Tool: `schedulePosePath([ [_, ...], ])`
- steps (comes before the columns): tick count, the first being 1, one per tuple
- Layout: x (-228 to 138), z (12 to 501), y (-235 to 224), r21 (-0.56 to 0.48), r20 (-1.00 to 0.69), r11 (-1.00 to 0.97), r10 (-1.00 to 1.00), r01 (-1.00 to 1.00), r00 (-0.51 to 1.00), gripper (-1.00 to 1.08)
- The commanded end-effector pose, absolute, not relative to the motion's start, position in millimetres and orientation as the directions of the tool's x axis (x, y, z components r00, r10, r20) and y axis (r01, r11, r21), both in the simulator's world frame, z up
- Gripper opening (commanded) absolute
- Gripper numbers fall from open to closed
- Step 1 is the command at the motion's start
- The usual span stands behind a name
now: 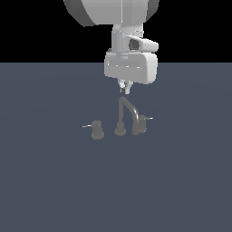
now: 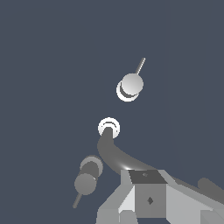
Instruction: Turn on the faucet by rotating a designated handle.
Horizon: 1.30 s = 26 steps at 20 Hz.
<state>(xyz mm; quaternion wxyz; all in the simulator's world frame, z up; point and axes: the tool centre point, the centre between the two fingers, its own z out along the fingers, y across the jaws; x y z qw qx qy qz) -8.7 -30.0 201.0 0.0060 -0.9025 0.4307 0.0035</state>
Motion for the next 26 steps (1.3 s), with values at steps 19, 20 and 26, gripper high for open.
schedulePosePath([
  [19,75,79,-116,0.000,0.001,-0.297,-0.955,-0.955,0.297,-1.00],
  [20,77,76,-119,0.000,0.001,-0.287,-0.958,-0.958,0.287,-1.00],
  [26,83,65,-129,0.000,0.001,-0.250,-0.968,-0.968,0.250,-1.00],
])
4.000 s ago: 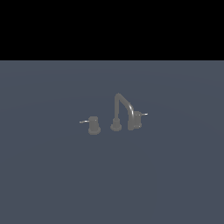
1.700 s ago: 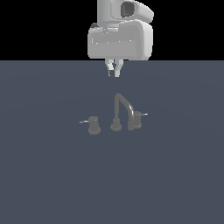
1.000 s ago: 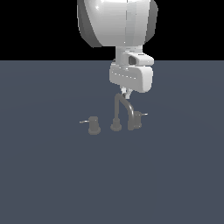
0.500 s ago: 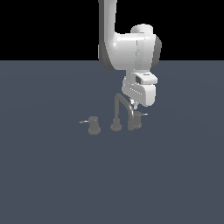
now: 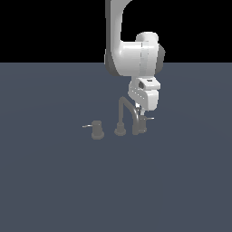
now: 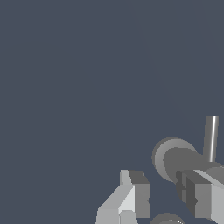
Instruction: Turn on the faucet by rotating a designated handle.
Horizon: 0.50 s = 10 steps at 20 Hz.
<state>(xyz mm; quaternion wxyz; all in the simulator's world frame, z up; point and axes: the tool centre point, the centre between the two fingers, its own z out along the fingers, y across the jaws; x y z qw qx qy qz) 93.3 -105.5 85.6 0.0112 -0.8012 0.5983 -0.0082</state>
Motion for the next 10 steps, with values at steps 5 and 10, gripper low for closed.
schedulePosePath([
  [5,84,64,-131,0.000,0.000,-0.246,-0.969,-0.969,0.246,-1.00],
  [10,89,81,-116,-0.026,-0.001,-0.270,-0.963,-0.963,0.270,-1.00],
])
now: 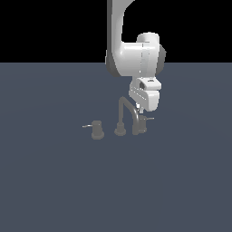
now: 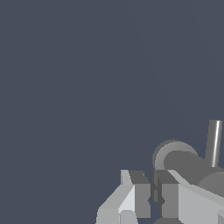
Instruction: Turn on the faucet by rotating a designated handle.
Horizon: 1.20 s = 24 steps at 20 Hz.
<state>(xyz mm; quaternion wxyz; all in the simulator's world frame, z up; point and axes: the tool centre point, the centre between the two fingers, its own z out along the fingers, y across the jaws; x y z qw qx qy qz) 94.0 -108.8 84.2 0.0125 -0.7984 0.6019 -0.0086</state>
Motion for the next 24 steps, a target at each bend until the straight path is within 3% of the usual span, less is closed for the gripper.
schedulePosePath([
  [1,85,79,-121,-0.023,-0.001,-0.267,-0.964,-0.964,0.267,-1.00],
  [7,59,65,-154,-0.002,0.000,-0.247,-0.969,-0.969,0.247,-1.00],
  [9,65,68,-147,-0.009,0.000,-0.253,-0.967,-0.967,0.253,-1.00],
  [22,22,64,-155,-0.001,0.000,-0.246,-0.969,-0.969,0.246,-1.00],
  [24,37,68,-153,-0.027,0.012,-0.253,-0.967,-0.967,0.253,-1.00],
])
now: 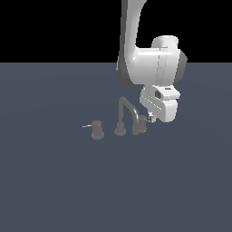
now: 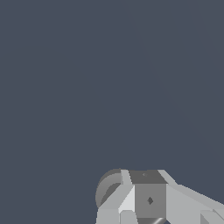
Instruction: Turn on the faucet by rotating a designated handle.
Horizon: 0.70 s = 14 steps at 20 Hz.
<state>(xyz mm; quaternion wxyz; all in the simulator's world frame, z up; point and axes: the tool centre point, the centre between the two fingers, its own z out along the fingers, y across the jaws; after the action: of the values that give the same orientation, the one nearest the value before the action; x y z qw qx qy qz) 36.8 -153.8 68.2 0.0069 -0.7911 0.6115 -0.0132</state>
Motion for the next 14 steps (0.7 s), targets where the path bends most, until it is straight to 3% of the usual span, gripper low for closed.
schedulePosePath([
  [1,34,68,-151,-0.025,0.011,-0.253,-0.968,-0.967,0.253,-1.00],
  [14,-6,64,-128,-0.001,0.000,-0.246,-0.969,-0.969,0.246,-1.00],
])
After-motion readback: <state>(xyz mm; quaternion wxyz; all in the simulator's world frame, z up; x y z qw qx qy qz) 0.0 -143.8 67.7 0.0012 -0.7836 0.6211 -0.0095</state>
